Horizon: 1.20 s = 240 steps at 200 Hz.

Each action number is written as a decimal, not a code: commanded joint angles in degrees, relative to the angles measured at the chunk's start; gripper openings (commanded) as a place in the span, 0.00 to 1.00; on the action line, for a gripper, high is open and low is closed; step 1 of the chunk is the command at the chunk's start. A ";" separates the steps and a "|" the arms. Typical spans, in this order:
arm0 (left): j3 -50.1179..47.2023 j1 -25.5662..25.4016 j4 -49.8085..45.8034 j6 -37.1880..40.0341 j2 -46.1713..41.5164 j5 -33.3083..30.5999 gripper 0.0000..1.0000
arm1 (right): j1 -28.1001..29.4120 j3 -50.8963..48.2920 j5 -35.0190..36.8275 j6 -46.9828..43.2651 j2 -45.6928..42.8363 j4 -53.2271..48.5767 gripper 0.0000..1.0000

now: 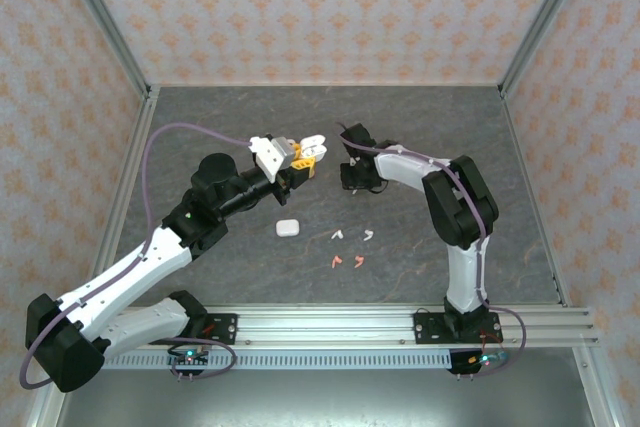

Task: Insert the wireless bluetooth earbuds into the charging case

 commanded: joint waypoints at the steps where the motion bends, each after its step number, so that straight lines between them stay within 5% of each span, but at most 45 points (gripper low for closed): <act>1: 0.04 -0.60 -0.05 0.83 -0.68 -1.17 0.00 | 0.60 -1.90 0.65 0.79 -1.94 -2.56 0.30; 98: -0.02 -0.59 0.08 0.70 -0.41 -1.09 0.00 | 0.64 -2.79 1.22 0.64 -2.82 -2.87 0.33; 240: 0.28 -0.59 0.17 0.26 -0.15 -1.00 0.00 | 0.55 -4.72 1.85 -0.67 -8.17 1.23 0.23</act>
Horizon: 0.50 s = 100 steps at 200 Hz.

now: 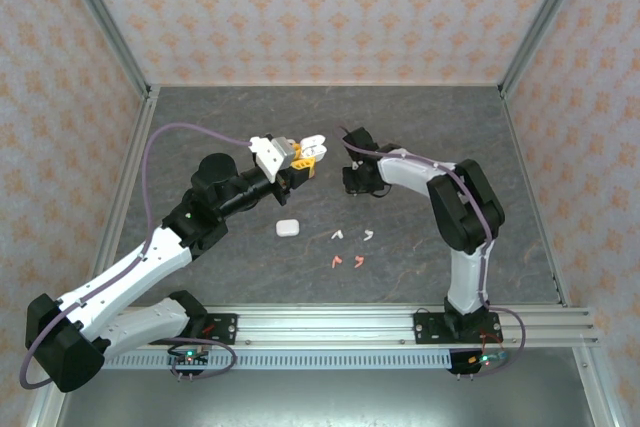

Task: Insert the wireless bluetooth earbuds into the charging case

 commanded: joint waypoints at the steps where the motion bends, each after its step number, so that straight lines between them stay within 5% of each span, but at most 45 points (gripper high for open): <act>1: 0.32 -0.59 0.17 0.28 -0.17 -1.00 0.00 | 0.36 -1.13 1.75 -0.66 -4.90 1.00 0.23; 100: -1.22 -0.60 14.04 -9.78 2.74 -0.94 0.00 | -0.03 -11.56 2.69 -0.88 -29.43 12.28 0.24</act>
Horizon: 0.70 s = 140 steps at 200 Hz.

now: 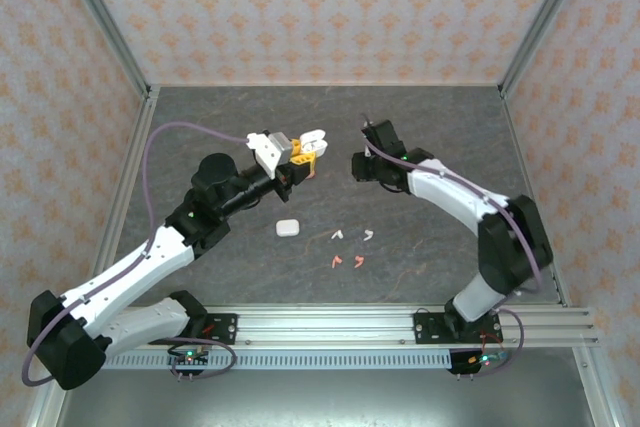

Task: Insert the wireless bluetooth earbuds into the charging case

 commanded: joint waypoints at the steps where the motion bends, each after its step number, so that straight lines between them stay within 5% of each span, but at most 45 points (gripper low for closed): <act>1: -0.35 -0.60 8.10 -4.76 1.36 0.10 0.00 | -0.02 -2.70 1.16 -0.73 -7.37 5.77 0.24; 72: 1.04 -0.64 11.55 -8.26 5.56 3.13 0.00 | -0.72 -5.55 -4.28 -4.20 -28.35 14.66 0.25; 140: 2.47 -0.60 14.51 -11.11 8.03 5.17 0.00 | 0.34 -5.30 -16.35 -2.18 -31.65 27.18 0.25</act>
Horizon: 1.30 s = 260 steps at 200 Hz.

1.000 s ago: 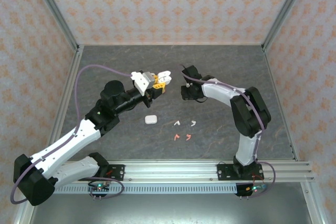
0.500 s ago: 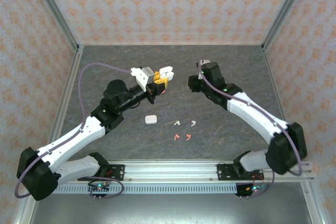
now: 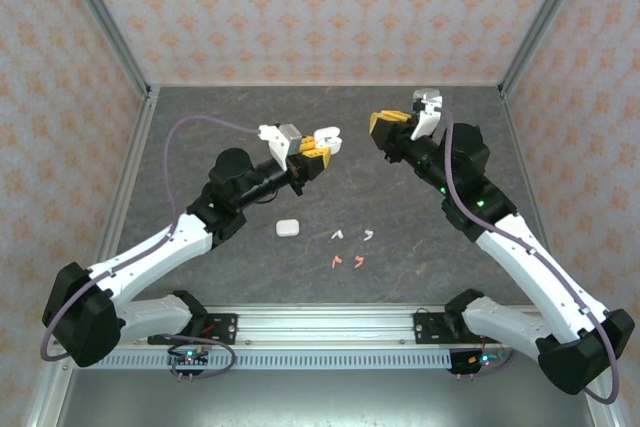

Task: Insert the wireless bluetooth earbuds into the charging case

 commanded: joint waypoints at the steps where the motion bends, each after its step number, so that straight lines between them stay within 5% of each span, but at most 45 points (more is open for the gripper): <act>1: 2.42 -0.60 4.59 -1.58 -0.19 1.56 0.00 | 0.86 -0.05 -5.78 0.45 -0.04 6.78 0.25; 260: 4.16 -1.52 5.29 -3.56 0.50 2.05 0.00 | 4.67 -0.34 -9.04 0.32 6.21 8.04 0.25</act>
